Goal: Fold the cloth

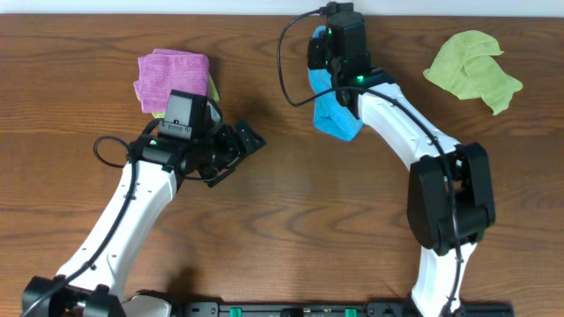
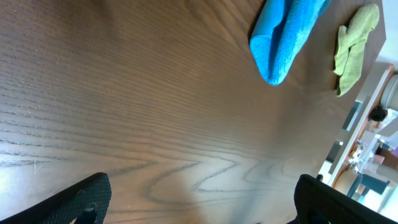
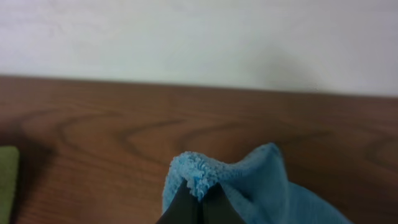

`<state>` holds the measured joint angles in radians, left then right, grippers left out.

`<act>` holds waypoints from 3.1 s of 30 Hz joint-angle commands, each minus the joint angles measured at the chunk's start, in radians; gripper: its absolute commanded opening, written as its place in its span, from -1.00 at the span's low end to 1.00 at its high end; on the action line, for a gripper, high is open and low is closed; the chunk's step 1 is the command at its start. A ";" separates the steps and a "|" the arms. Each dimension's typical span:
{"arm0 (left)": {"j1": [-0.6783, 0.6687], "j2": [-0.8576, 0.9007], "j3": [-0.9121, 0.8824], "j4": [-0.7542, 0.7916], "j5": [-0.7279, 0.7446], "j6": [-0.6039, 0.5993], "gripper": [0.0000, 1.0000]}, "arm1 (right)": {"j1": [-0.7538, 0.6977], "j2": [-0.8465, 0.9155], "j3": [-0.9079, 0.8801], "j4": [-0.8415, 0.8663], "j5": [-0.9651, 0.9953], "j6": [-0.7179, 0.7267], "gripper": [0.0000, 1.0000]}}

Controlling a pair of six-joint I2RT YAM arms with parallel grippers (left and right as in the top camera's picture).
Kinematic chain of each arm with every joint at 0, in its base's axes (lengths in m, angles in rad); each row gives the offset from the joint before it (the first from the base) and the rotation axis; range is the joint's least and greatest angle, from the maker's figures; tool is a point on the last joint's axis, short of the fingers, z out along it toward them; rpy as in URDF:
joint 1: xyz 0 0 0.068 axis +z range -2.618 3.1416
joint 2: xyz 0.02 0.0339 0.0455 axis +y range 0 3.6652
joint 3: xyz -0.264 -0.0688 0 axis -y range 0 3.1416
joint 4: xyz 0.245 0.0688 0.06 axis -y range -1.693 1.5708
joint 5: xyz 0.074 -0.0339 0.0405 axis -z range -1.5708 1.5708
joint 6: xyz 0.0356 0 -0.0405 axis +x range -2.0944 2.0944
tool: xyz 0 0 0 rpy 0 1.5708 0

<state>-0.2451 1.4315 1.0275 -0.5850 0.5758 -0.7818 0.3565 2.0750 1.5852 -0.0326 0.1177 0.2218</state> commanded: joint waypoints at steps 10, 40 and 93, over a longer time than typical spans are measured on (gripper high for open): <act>0.007 0.021 0.014 0.006 -0.072 0.008 0.91 | 0.106 0.005 0.014 -0.142 -0.212 -0.157 -0.97; 0.319 0.021 0.014 -0.144 -0.121 0.237 0.91 | 0.319 -0.009 0.022 -0.406 -0.485 -0.227 0.54; 0.106 0.452 0.013 0.443 -0.001 0.113 0.70 | -0.236 -0.220 -0.164 -0.774 -0.589 -0.018 0.54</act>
<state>-0.1390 1.8690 1.0279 -0.1516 0.5621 -0.6571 0.1246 1.8771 1.4273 -0.8009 -0.4526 0.2016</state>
